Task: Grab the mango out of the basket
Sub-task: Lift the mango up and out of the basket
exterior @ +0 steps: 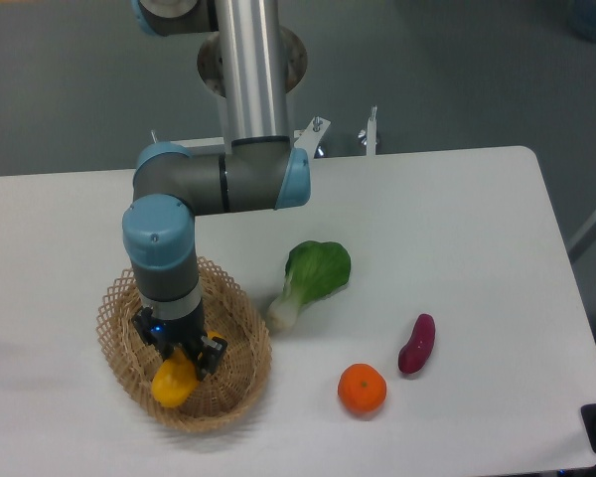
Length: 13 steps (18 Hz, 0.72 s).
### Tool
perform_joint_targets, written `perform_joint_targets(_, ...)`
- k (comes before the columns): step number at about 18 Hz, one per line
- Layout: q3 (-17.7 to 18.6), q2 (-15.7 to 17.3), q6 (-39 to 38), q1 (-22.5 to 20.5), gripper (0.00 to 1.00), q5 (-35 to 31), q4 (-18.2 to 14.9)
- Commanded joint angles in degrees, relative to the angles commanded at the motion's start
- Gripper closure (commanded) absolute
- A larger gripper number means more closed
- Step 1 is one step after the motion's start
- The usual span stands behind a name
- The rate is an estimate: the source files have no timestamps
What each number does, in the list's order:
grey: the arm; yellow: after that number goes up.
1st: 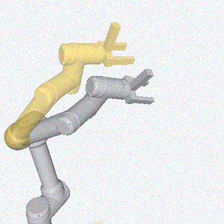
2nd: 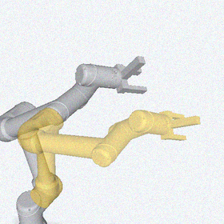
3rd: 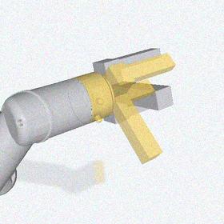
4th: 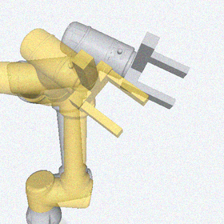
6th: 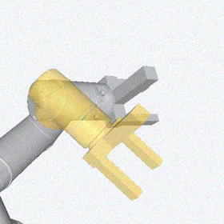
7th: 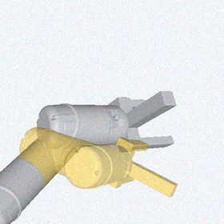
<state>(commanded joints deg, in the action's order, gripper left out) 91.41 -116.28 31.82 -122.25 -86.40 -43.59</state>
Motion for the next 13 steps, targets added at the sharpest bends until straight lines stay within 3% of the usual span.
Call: perform_joint_targets(13,-2.9,3.4,6.8,-8.8,0.5,0.3,-0.8)
